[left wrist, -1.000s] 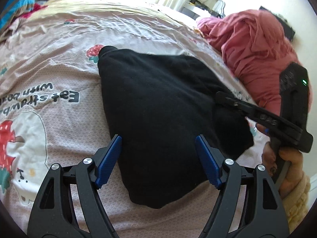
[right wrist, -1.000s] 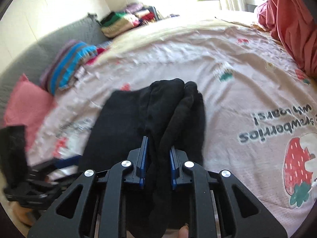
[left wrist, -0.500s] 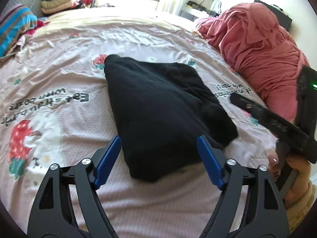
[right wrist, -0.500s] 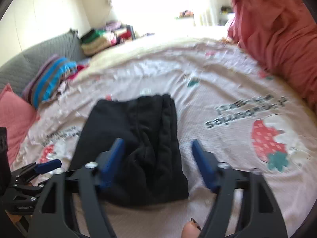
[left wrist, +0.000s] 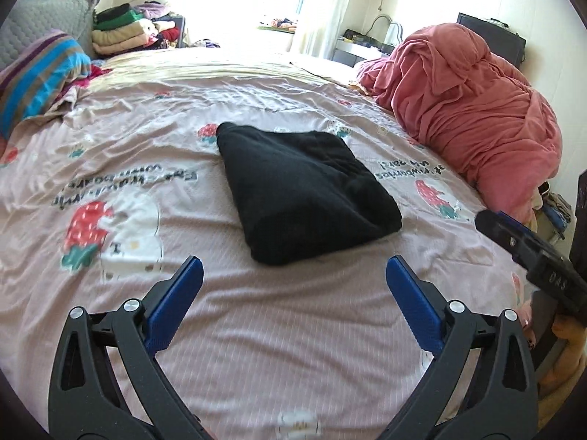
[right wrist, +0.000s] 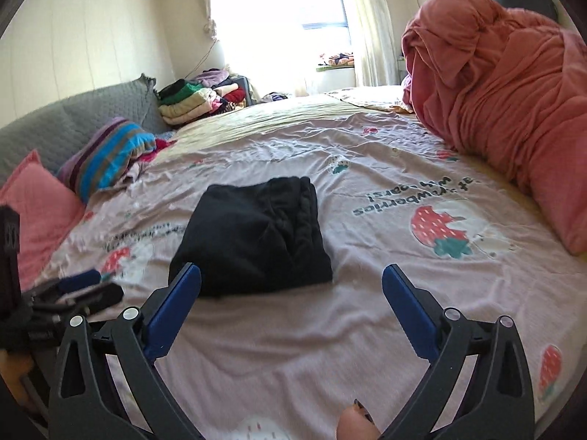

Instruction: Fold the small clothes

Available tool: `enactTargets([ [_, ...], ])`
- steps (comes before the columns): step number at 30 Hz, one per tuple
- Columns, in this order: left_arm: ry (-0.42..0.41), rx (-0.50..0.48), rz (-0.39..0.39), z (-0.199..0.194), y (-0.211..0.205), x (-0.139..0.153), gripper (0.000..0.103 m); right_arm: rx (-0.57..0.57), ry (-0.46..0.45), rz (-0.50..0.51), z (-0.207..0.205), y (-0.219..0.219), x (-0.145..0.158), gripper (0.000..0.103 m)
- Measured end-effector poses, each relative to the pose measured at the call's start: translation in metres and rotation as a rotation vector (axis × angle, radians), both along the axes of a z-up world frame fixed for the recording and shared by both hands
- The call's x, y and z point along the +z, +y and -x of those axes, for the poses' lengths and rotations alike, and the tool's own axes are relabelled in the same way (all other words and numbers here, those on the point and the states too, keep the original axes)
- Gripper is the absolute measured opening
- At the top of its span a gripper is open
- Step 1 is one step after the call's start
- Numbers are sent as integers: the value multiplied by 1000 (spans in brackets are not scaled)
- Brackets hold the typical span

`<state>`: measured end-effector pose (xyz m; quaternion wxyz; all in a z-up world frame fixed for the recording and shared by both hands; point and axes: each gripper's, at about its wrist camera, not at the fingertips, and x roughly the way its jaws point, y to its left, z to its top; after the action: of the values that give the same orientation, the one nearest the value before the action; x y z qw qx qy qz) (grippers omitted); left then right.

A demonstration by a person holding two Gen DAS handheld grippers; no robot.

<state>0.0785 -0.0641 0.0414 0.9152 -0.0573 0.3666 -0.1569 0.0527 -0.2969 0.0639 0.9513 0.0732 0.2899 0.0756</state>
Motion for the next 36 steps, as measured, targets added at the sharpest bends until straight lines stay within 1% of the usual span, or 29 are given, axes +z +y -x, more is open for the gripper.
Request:
enactTargets([
  [6,49,8,-24,18,8,-15,94,14,28,86,28,14,-12,98],
  [12,68,27,-18,30,14,-23,94,37,66,69,35,24,-25,98],
  [16,83,36,-18,32,17,-26,94,50,90,82,34,33,-32,98],
  [20,79,48,-17,34,21,-26,94,55,112,83,33,37,-40,99],
  [26,86,54,-25,33,21,-27,94,56,131,98,32,39,-46,99],
  [36,96,71,-58,32,20,-28,94,39,128,113,32,37,-46,99],
])
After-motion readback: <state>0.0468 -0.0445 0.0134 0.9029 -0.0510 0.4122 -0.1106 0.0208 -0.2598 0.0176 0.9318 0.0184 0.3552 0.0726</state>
